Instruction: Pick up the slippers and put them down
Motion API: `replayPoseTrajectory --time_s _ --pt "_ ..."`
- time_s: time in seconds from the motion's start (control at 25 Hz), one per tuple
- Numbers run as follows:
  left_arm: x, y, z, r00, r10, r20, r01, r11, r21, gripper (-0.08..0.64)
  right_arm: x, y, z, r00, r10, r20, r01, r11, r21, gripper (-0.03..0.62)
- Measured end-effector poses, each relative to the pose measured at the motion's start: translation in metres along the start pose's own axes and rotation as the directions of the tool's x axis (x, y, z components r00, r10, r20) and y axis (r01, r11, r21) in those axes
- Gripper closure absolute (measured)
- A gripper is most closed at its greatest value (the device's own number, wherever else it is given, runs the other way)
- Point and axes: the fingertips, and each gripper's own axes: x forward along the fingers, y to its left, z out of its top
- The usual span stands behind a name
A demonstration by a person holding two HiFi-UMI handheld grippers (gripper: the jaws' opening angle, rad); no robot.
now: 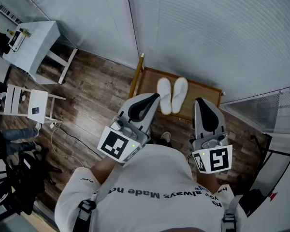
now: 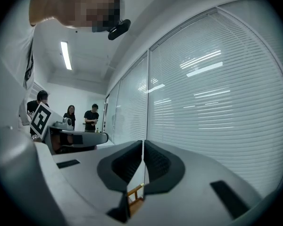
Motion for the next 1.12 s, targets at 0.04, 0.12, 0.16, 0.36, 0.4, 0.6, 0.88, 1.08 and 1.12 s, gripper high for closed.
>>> replayPoseTrajectory --time_s 0.04,0.12,0.16,0.36,0.4,0.6,0.88,1.08,1.12 --pt "0.003 -0.001 0.0 1.0 -0.002 0.002 0.002 1.0 0.002 0.549 0.001 -0.003 0.0 1.0 0.0 0.0 0.0 1.0 0.0 0.575" --pt "0.009 -0.003 0.0 1.0 -0.007 0.002 0.007 1.0 0.005 0.549 0.001 -0.009 0.0 1.0 0.0 -0.003 0.0 1.0 0.0 0.575" --pt "0.011 -0.004 -0.001 1.0 -0.008 0.001 0.008 1.0 0.008 0.549 0.001 -0.011 -0.001 1.0 0.002 -0.005 -0.002 1.0 -0.001 0.575" --pt "0.016 -0.003 -0.01 1.0 -0.005 -0.016 0.005 1.0 0.014 0.549 0.002 -0.017 -0.011 1.0 0.002 -0.025 -0.002 1.0 0.01 0.574" --pt "0.016 -0.003 -0.013 1.0 -0.003 -0.021 0.003 1.0 0.012 0.549 0.002 -0.018 -0.014 1.0 0.003 -0.029 -0.002 1.0 0.013 0.574" --pt "0.021 0.002 -0.038 0.998 0.005 -0.065 -0.005 1.0 -0.006 0.549 0.008 -0.022 -0.039 0.997 0.014 -0.072 -0.012 0.999 0.036 0.574" --pt "0.019 0.01 -0.082 0.992 0.011 -0.128 -0.016 0.999 -0.038 0.549 0.012 -0.015 -0.092 0.985 0.036 -0.169 -0.019 0.995 0.1 0.509" --pt "0.02 0.015 -0.113 0.99 0.017 -0.143 -0.022 0.999 -0.032 0.549 0.015 -0.015 -0.137 0.973 0.033 -0.227 -0.003 0.991 0.131 0.497" --pt "0.021 0.016 -0.12 0.989 0.019 -0.148 -0.024 0.999 -0.033 0.549 0.016 -0.018 -0.146 0.972 0.023 -0.232 0.008 0.991 0.134 0.488"
